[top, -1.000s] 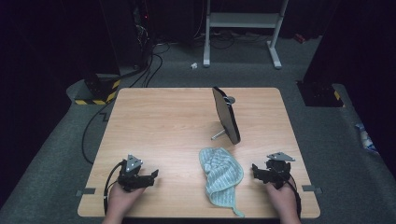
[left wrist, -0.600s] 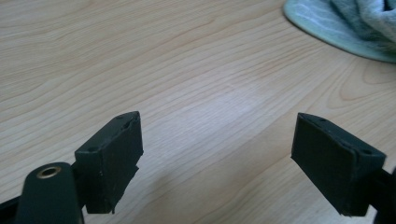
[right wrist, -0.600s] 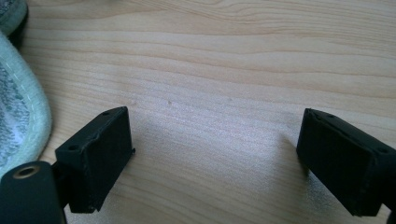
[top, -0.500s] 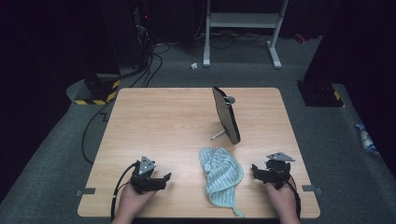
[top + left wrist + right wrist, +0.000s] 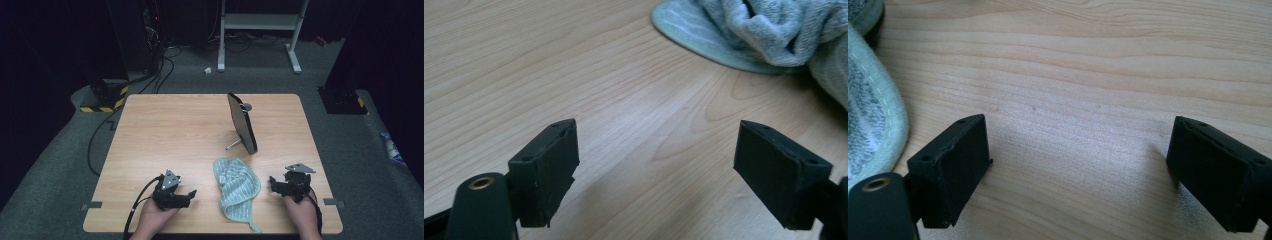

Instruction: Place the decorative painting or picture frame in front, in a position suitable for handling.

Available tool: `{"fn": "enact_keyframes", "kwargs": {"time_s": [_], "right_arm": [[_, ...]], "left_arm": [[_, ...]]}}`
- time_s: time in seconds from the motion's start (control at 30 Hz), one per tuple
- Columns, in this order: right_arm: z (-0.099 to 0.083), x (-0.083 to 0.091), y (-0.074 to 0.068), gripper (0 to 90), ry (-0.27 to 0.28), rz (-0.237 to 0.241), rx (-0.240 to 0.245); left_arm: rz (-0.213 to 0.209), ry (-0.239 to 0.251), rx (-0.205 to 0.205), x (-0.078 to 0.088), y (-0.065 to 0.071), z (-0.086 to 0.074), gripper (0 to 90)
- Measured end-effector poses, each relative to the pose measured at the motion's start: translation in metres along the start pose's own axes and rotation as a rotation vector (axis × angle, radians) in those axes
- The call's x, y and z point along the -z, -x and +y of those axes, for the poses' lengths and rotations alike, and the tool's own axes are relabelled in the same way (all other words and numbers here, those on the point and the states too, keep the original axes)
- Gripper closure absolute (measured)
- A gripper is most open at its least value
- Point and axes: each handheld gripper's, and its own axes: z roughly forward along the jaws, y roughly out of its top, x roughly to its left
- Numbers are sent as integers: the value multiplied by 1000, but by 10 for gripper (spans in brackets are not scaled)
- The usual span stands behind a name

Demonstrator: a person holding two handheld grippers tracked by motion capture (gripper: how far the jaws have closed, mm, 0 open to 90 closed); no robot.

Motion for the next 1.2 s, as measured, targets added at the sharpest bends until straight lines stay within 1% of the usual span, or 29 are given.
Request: {"fn": "enact_keyframes", "kwargs": {"time_s": [0.07, 0.13, 0.23, 0.4, 0.53, 0.6, 0.67, 0.7, 0.77, 1.03, 1.17, 1.2], "right_arm": [[0, 0, 0, 98, -1, 2, -1], [0, 0, 0, 98, -1, 2, -1], [0, 0, 0, 98, 0, 1, 0], [0, 0, 0, 98, -1, 2, 2], [0, 0, 0, 98, -1, 3, 2], [0, 0, 0, 98, -1, 3, 1], [0, 0, 0, 98, -1, 2, 1], [0, 0, 0, 98, -1, 3, 2], [0, 0, 0, 98, -1, 2, 2], [0, 0, 0, 98, -1, 3, 2], [0, 0, 0, 98, -1, 3, 2], [0, 0, 0, 98, -1, 3, 2]], "left_arm": [[-23, -4, 0, -3, 3, 3, 196], [-30, 3, -9, -6, 7, 8, 197], [-50, 21, -5, -10, 12, 13, 198], [-86, 28, -21, -19, 23, 25, 199], [-102, 29, -47, -23, 32, 36, 200], [-114, 37, -52, -23, 37, 42, 200], [-120, 40, -64, -24, 39, 46, 200], [-124, 44, -63, -24, 40, 48, 201], [-131, 46, -77, -25, 43, 53, 202], [-154, 46, -104, -32, 55, 65, 203], [-174, 42, -110, -38, 62, 70, 205], [-188, 39, -113, -40, 64, 71, 205]]}}
